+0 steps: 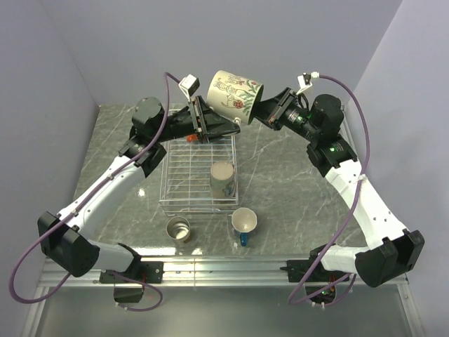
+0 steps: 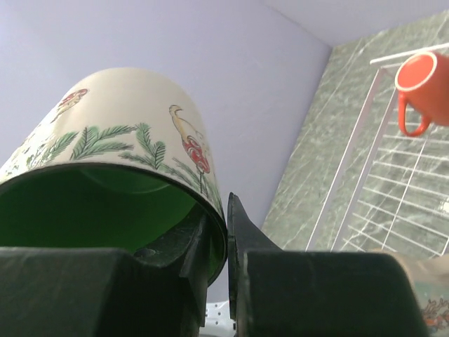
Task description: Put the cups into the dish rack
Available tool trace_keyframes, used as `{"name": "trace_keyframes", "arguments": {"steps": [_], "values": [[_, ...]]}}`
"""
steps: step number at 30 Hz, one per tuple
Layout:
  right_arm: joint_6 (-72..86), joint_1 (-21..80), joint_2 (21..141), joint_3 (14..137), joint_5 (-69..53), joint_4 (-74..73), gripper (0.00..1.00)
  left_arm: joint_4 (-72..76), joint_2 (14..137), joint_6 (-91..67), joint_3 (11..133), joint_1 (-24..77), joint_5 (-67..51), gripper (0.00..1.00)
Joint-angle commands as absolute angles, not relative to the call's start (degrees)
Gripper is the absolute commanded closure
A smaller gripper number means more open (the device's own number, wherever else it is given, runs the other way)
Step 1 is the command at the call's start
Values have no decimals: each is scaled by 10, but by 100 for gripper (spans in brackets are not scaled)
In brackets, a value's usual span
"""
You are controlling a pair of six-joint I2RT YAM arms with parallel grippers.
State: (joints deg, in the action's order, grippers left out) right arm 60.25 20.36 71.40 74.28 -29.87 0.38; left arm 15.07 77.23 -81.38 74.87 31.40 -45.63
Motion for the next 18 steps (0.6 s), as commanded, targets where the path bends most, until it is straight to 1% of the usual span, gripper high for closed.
{"name": "trace_keyframes", "arguments": {"steps": [1, 8, 9, 10, 11, 12, 13, 15, 18], "values": [[592, 228, 697, 783, -313, 44, 100, 142, 769, -752, 786, 317, -443, 100], [586, 227, 692, 771, -311, 43, 100, 94, 760, -720, 796, 314, -425, 100], [584, 228, 691, 772, -309, 32, 94, 88, 759, -710, 798, 311, -421, 100], [576, 227, 690, 773, -308, 26, 86, 69, 754, -704, 802, 309, -419, 100], [570, 228, 688, 776, -300, 18, 74, 57, 751, -698, 806, 305, -417, 100], [563, 226, 685, 779, -297, 5, 55, 42, 748, -685, 809, 297, -416, 100], [549, 225, 682, 780, -292, -14, 49, 29, 745, -677, 814, 292, -414, 100], [534, 219, 677, 787, -278, -48, 41, -14, 738, -651, 819, 279, -409, 100], [505, 209, 664, 786, -268, -80, 40, -79, 730, -609, 832, 267, -399, 100]]}}
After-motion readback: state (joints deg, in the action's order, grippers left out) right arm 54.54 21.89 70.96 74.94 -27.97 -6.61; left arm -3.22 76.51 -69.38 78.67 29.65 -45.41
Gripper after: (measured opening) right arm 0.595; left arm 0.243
